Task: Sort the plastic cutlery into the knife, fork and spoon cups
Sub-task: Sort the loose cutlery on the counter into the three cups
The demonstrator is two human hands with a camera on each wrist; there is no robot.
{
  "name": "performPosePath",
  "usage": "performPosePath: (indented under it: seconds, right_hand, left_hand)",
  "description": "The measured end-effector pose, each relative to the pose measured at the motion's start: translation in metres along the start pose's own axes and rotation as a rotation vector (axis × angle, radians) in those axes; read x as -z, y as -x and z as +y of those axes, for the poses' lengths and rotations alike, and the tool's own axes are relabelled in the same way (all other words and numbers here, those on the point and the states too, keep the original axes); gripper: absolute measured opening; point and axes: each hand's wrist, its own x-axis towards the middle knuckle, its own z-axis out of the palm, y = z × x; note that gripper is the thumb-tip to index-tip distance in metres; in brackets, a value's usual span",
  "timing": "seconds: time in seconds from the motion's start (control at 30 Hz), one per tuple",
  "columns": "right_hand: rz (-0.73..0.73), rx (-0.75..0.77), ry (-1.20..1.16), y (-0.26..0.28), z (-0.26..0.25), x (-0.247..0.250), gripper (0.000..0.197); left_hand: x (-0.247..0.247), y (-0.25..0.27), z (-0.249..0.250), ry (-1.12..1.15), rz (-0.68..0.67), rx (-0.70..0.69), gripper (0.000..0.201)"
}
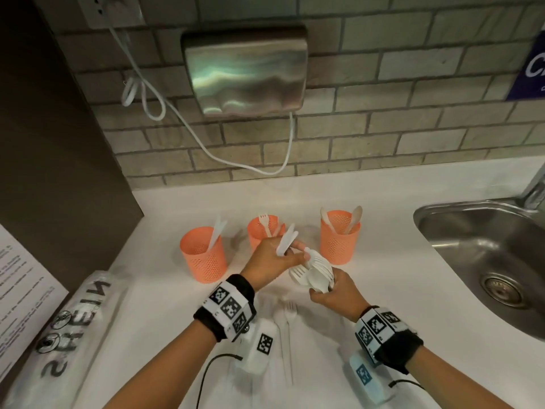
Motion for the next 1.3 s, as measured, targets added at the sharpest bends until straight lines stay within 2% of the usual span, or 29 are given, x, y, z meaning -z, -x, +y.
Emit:
performPosePath:
  seconds: [0.1, 0.2, 0.27, 0.33, 0.43, 0.5, 0.6, 0.77, 0.9, 1.0, 1.1, 1.2, 1.3]
  right_hand:
    - [-0.038, -0.005, -0.004, -0.001, 0.0, 0.001, 0.03]
    - [-0.01, 0.04, 0.018, -0.002, -0.004, 0.001, 0.028]
    - [0.032, 0.085, 0.052, -0.005, -0.008, 0.002, 0.035]
    - [0.06, 0.117, 0.061, -0.007, -0.011, 0.003, 0.033]
    - [-0.019, 0.04, -0.037, -0.005, -0.019, 0.006, 0.03]
    - [-0.138, -0.074, -0.184, -0.004, -0.022, 0.009, 0.026]
    - [-0.29, -0.211, -0.293, -0.001, -0.024, 0.012, 0.016]
    - [-0.364, -0.327, -0.386, -0.001, -0.023, 0.014, 0.019]
    - [-0.471, -0.394, -0.447, 0.001, -0.022, 0.018, 0.029]
    - [-0.499, -0.419, -0.481, 0.0, -0.021, 0.023, 0.044]
    - [-0.507, -0.407, -0.489, -0.002, -0.022, 0.026, 0.047]
    - [-0.488, -0.38, -0.479, -0.003, -0.024, 0.023, 0.035]
    - [-0.453, -0.382, -0.443, -0.004, -0.024, 0.018, 0.023]
  left_hand:
    - [-0.004, 0.0, -0.002, -0.053, 0.016, -0.051, 0.006]
    - [-0.006, -0.004, 0.002, -0.091, 0.048, -0.123, 0.01]
    - [-0.01, -0.006, 0.002, -0.067, 0.122, -0.17, 0.015]
    - [-0.016, -0.008, -0.001, -0.048, 0.193, -0.209, 0.018]
    - [-0.026, -0.007, -0.004, -0.078, 0.246, -0.225, 0.014]
    - [-0.028, -0.011, -0.007, -0.124, 0.269, -0.207, 0.008]
    - [-0.026, -0.023, -0.009, -0.103, 0.295, -0.106, 0.004]
    - [-0.024, -0.033, -0.007, -0.107, 0.163, 0.0, 0.015]
    - [-0.022, -0.036, -0.012, -0.076, 0.139, 0.079, 0.023]
    - [-0.02, -0.041, -0.012, -0.083, 0.162, 0.069, 0.023]
    - [-0.016, -0.046, -0.011, -0.115, 0.175, 0.046, 0.017]
    - [-0.017, -0.048, -0.011, -0.104, 0.215, 0.016, 0.008]
    - [-0.02, -0.046, -0.006, -0.137, 0.241, -0.025, 0.008]
